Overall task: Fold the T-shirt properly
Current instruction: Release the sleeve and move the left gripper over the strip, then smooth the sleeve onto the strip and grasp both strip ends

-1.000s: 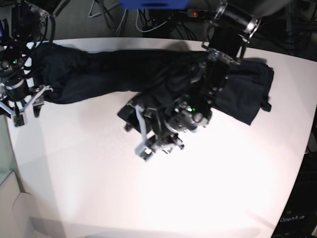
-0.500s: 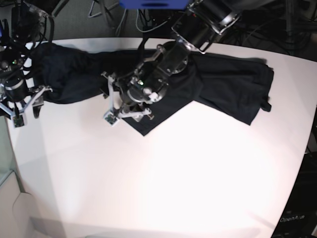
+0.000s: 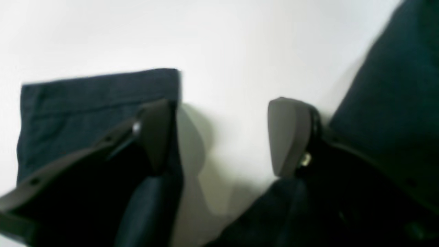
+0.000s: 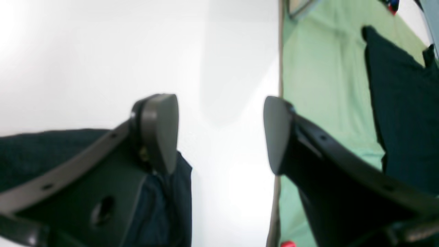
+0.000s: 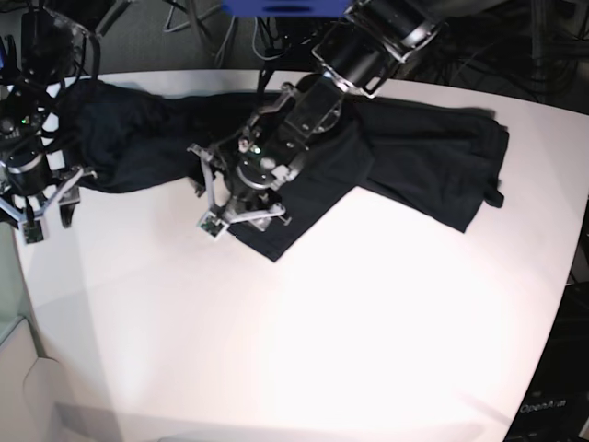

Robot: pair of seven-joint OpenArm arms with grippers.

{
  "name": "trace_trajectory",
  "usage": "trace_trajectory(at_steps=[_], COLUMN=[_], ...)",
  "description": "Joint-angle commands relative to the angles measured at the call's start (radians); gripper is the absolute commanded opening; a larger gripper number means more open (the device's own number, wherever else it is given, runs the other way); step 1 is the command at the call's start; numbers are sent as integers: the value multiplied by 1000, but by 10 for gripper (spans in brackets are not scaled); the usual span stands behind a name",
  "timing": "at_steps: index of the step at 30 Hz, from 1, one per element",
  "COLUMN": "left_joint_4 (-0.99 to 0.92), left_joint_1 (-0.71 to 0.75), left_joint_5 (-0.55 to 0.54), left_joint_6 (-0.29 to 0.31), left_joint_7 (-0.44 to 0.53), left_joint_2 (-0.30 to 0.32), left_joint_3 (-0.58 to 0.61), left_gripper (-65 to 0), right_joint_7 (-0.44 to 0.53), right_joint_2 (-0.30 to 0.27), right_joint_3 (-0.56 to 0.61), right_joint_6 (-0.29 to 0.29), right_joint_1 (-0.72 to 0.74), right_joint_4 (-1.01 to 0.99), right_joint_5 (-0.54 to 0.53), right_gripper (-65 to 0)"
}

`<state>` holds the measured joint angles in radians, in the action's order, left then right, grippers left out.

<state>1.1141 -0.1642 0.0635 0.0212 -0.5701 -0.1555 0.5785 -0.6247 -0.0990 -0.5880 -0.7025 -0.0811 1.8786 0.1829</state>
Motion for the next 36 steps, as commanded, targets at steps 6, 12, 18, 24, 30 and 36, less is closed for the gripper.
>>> trace_trajectory(at_steps=[6,12,18,24,30,36], left_joint_4=[125,119,114,31,45,327], left_joint_1=[33,33,33,27,35,113], left_joint_5=[8,2,2,2,0,2], left_joint_6=[-13,-14,-14,-13,-13,-13], left_joint_7=[-58,-57,-55,-52,-46,-57], left_joint_2=[-2,-2,-2,-2,-2,-2], left_joint_3=[-1,-5,-145,-188,-191,-254], left_gripper=[-232,-232,-291,-553,-650,-650], right_joint_7=[19,19,19,19,19,19], right_joint_2=[-11,-11,-9,-8,-8,-8], right_joint_3=[-2,-2,-2,-2,-2,-2], right_joint_6=[4,4,4,4,4,4], right_joint_1=[5,5,5,5,5,5], right_joint_4=[17,16,14,14,14,14], right_joint_5=[-7,-7,-9,-9,-9,-9], right_gripper=[-260,-260,-260,-260,-260,-260])
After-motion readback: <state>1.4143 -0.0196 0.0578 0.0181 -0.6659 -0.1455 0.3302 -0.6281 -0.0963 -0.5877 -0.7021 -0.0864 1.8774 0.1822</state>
